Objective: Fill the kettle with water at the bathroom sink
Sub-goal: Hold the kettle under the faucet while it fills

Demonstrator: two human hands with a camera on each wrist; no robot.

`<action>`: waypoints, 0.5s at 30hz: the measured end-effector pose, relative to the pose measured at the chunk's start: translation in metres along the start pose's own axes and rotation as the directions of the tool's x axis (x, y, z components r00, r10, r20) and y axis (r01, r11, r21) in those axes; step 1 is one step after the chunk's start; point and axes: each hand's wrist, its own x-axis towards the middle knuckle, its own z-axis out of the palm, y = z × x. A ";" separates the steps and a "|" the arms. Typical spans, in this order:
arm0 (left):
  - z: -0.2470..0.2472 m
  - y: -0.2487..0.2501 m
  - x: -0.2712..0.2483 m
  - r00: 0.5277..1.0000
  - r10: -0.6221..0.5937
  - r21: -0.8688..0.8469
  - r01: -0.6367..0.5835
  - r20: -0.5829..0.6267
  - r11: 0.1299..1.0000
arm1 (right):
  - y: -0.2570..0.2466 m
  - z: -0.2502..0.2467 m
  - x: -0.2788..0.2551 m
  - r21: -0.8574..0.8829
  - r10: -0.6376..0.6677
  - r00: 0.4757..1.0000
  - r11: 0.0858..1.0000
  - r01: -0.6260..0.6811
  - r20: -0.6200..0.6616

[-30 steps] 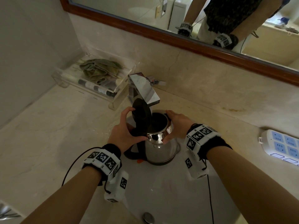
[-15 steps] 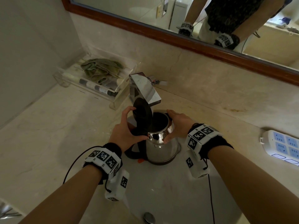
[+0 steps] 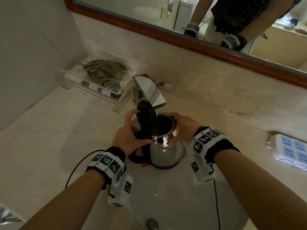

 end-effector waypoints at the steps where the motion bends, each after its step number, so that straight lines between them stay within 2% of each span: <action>1: 0.000 0.000 0.000 1.000 -0.002 -0.001 0.002 -0.002 1.000 | 0.000 0.000 0.000 -0.003 0.000 1.000 1.000 0.000 -0.001; 15: 0.002 -0.003 0.001 1.000 0.015 0.001 -0.015 -0.007 1.000 | -0.001 0.000 -0.003 -0.015 0.001 1.000 1.000 -0.001 -0.002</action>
